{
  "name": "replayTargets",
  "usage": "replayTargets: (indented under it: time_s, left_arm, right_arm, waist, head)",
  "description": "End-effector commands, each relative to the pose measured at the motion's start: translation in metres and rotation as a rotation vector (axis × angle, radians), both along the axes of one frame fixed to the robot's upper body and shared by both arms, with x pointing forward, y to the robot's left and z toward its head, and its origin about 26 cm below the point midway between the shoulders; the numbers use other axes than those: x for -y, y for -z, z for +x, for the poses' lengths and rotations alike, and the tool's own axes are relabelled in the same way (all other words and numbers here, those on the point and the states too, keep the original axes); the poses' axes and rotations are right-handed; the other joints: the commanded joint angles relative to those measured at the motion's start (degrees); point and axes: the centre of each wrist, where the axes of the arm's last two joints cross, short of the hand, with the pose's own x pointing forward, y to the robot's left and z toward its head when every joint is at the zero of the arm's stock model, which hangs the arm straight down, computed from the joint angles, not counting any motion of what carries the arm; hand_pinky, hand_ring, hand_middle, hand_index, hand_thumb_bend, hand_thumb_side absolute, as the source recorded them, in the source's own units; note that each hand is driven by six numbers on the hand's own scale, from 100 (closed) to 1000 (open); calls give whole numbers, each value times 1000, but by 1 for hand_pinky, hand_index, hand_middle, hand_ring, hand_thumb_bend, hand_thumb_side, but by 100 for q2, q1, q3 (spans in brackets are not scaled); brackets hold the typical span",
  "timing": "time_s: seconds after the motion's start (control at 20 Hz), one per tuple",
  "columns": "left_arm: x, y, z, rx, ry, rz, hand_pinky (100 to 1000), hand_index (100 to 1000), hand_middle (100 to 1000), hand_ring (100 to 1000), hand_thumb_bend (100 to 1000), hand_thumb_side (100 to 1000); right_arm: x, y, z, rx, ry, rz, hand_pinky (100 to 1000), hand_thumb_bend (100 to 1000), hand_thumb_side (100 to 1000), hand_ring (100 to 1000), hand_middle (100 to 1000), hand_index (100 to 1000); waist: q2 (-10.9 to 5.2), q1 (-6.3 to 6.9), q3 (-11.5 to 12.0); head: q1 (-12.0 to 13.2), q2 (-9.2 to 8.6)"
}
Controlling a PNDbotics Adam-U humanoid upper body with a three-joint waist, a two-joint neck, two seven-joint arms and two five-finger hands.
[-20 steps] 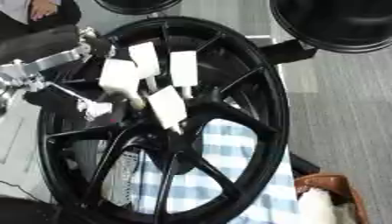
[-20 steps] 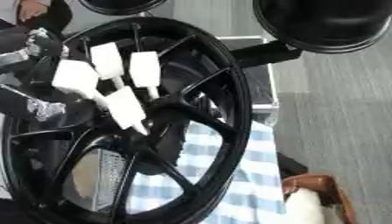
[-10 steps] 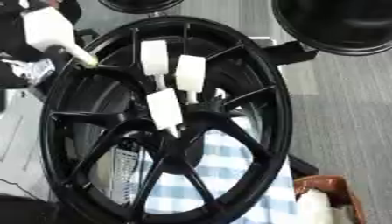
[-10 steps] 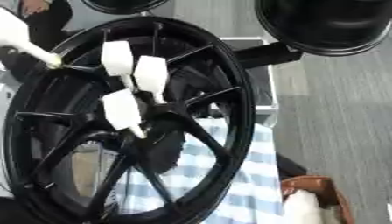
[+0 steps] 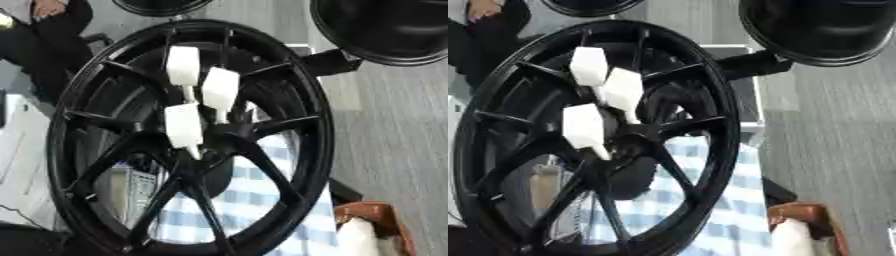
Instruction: Pull the pin out of the wheel hub.
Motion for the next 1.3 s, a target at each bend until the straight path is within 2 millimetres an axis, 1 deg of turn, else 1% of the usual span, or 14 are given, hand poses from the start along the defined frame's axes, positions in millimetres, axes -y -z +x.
replayTargets:
  time_s: [0.05,0.15,0.25,0.35,0.5,0.55,0.6,0.75,0.9,0.95,1.05,1.15,1.2,1.3]
  left_arm:
    - [-6,-5,0,-94,56,104,909,891,736,806,196,581]
    - [-7,-4,0,-134,118,153,930,905,760,828,297,654]
    - [-9,-4,1,-153,148,179,935,912,768,834,292,660]
    - [-12,-4,1,-153,155,182,932,909,762,829,239,603]
    - [-13,-3,2,-154,162,176,924,899,754,823,123,428]
    - [-12,-3,1,-154,164,174,920,897,750,820,100,409]
    - [-12,-3,1,-155,167,172,920,897,753,821,100,382]
    - [-11,-3,1,-157,165,169,911,892,745,815,100,372]
    - [-10,-2,1,-157,157,160,906,887,738,809,100,225]
    - [-10,-2,1,-158,155,156,903,884,735,807,100,213]
    - [-10,-2,0,-153,152,147,892,875,718,795,100,263]
    - [-9,-2,0,-139,152,128,874,859,685,774,100,372]
    - [-8,-2,0,-122,154,108,859,843,661,756,100,461]
    - [-2,-3,-2,-73,179,51,838,826,625,726,100,526]
  right_arm:
    - [4,-6,-1,18,9,-26,707,100,670,534,424,763]
    - [4,-6,-1,18,6,-26,707,100,670,533,424,763]
    - [4,-6,-1,17,5,-25,707,100,670,533,424,763]
    - [5,-6,-1,17,5,-25,707,100,669,533,424,763]
    - [5,-6,-1,18,5,-27,707,100,668,533,424,763]
    - [5,-6,-1,18,4,-27,707,100,667,533,424,763]
    - [5,-6,-1,18,3,-28,707,100,667,533,424,763]
    - [5,-6,-1,19,4,-28,707,100,667,533,425,763]
    - [5,-6,-1,19,4,-27,707,100,668,532,424,762]
    - [5,-6,-1,19,4,-26,707,100,668,532,424,762]
    - [5,-6,-1,19,5,-25,707,100,668,532,424,762]
    - [5,-6,-1,19,4,-26,707,100,667,532,424,762]
    - [5,-6,-1,19,4,-26,707,100,668,532,424,762]
    - [5,-6,-1,20,4,-26,707,100,667,532,424,762]
  waist:
    - [-111,4,1]
    - [-119,-2,4]
    - [-128,-6,10]
    - [-138,-10,13]
    - [-150,-15,18]
    - [-153,-16,20]
    - [-157,-18,22]
    - [-162,-20,23]
    - [-155,-21,22]
    - [-152,-21,23]
    - [-146,-22,25]
    - [-141,-23,27]
    - [-139,-24,29]
    - [-132,-26,29]
  head:
    - [-2,-12]
    - [5,-11]
    - [9,-15]
    - [8,-19]
    - [9,-20]
    - [13,-19]
    - [17,-16]
    - [27,-20]
    - [27,-21]
    - [28,-20]
    - [27,-21]
    - [26,-18]
    - [23,-16]
    - [17,-21]
